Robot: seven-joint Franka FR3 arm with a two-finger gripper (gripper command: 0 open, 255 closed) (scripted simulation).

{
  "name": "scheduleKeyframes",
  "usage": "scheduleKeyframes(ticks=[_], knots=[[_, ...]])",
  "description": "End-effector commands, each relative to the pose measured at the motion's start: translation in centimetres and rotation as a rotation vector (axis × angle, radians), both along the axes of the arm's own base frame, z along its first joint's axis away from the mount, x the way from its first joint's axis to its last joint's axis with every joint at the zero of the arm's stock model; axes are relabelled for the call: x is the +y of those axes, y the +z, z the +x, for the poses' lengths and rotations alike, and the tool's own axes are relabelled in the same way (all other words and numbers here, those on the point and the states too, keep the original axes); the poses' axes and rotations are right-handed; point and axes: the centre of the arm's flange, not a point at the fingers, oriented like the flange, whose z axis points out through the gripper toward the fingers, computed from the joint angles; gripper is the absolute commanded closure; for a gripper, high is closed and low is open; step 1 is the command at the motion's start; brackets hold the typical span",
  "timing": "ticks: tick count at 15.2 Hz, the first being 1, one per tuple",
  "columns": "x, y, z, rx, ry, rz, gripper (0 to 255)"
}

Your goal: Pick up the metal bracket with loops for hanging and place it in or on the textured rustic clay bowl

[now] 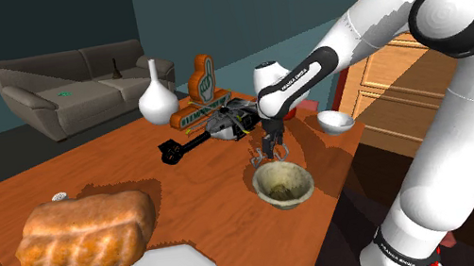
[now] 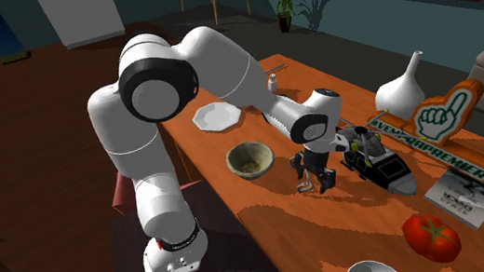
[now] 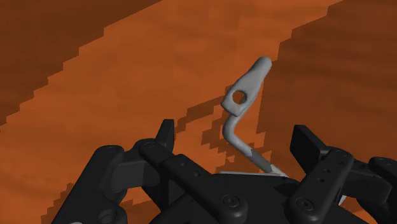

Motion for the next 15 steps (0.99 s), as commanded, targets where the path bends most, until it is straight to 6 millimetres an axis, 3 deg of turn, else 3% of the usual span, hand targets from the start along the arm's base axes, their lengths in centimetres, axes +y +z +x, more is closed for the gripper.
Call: scheduleKeyframes(ticks=[1,9,10,15], knots=[[-0.18,-1.08,-0.18,-0.001,0.0,0.0,0],[-0.22,-1.38,-0.22,-0.001,0.0,0.0,0],[-0.22,-1.38,-0.22,-0.001,0.0,0.0,255],[-0.27,-1.26,-0.24,-0.001,0.0,0.0,255]])
